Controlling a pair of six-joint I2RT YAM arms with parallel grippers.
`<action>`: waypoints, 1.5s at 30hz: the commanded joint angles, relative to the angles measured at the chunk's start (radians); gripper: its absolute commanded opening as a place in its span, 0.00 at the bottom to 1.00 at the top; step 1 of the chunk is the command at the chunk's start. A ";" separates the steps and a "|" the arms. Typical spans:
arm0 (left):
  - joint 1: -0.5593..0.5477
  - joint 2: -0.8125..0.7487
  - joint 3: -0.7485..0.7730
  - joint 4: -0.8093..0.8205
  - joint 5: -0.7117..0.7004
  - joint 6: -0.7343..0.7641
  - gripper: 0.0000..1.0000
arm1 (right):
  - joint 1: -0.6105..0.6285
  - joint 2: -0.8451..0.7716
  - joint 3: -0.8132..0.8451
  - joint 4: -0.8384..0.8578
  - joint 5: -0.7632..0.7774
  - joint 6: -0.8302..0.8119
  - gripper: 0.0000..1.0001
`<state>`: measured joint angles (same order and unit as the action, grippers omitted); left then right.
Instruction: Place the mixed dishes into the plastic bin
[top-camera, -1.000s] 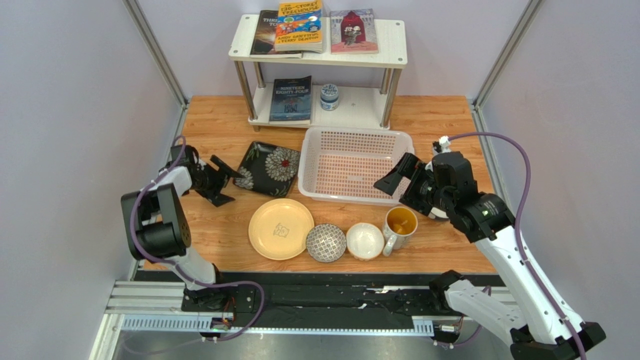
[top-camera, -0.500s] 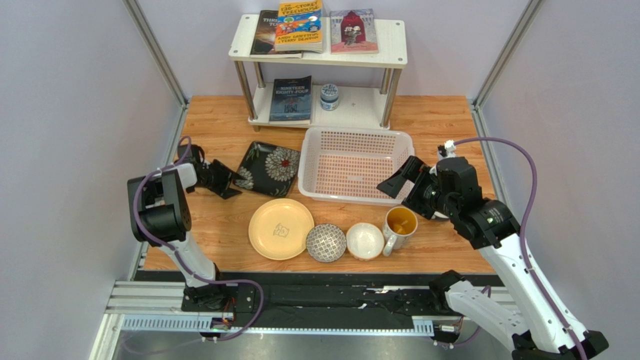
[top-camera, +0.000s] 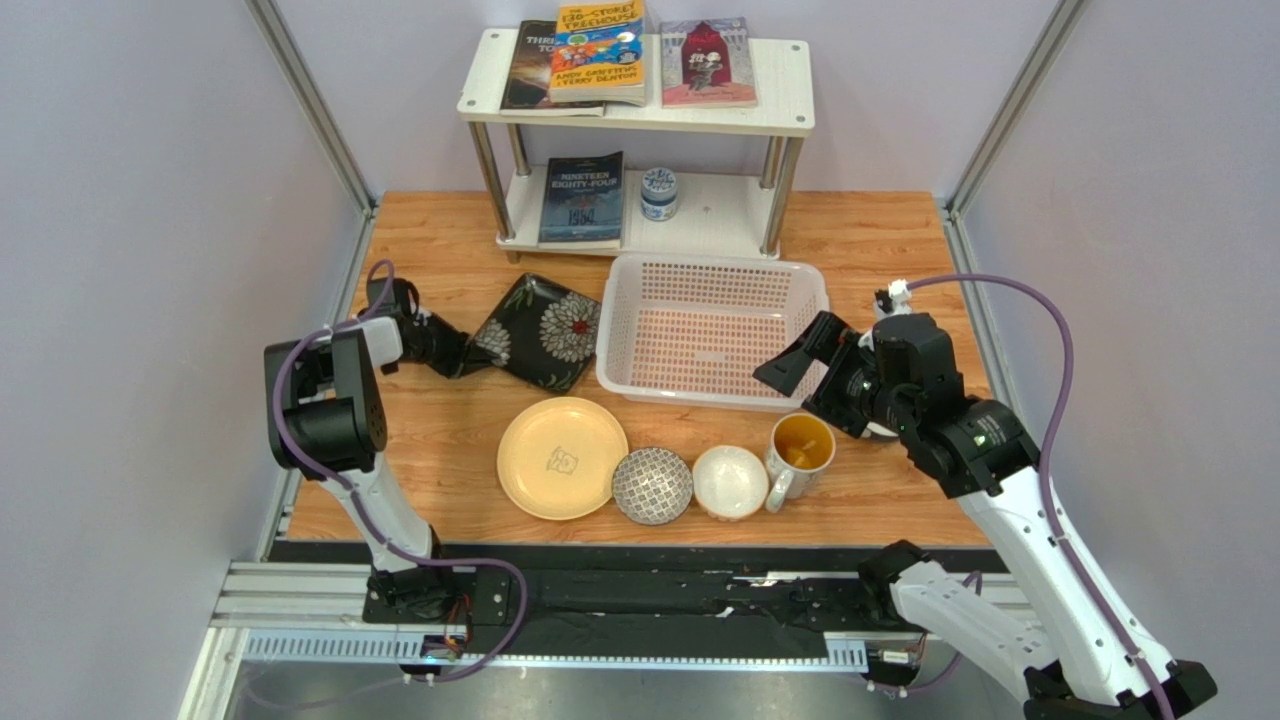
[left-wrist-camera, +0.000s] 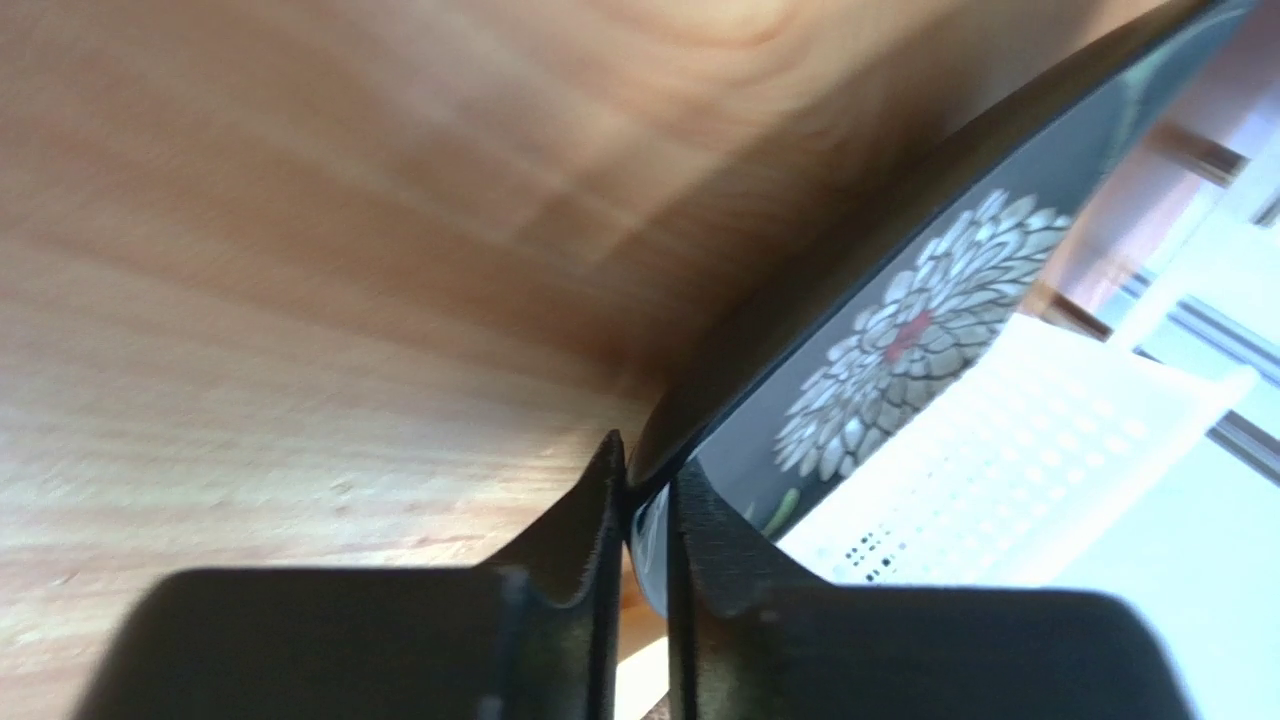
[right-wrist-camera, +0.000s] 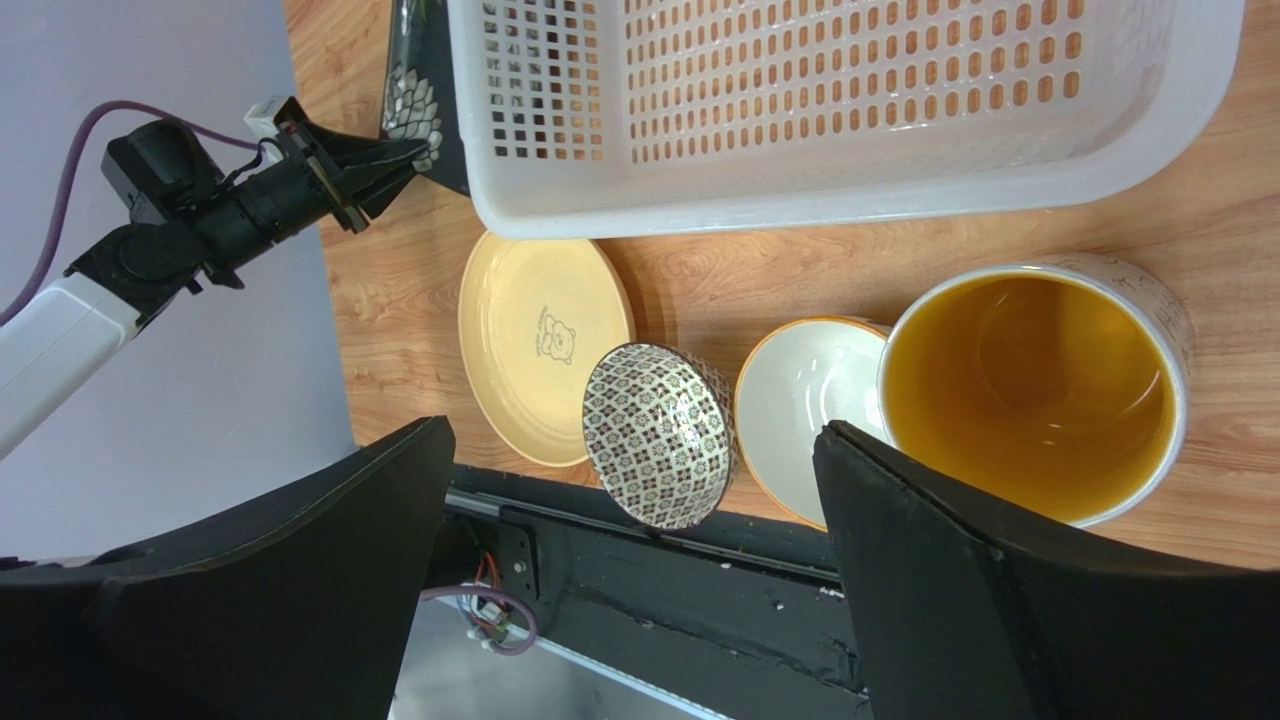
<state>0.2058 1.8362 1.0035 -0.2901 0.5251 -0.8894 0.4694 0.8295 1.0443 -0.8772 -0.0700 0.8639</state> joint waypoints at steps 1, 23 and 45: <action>-0.002 0.020 0.015 -0.033 -0.018 0.069 0.01 | 0.006 -0.043 -0.012 0.040 -0.005 -0.003 0.95; 0.122 -0.452 -0.121 -0.285 -0.016 0.184 0.00 | 0.386 0.353 0.124 0.237 0.122 0.050 1.00; 0.348 -0.440 -0.140 -0.342 -0.004 0.287 0.00 | 0.595 1.043 0.666 0.308 0.136 0.101 1.00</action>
<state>0.5129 1.4178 0.8589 -0.6395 0.4572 -0.6361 1.0603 1.7679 1.5723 -0.5846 0.0486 0.9482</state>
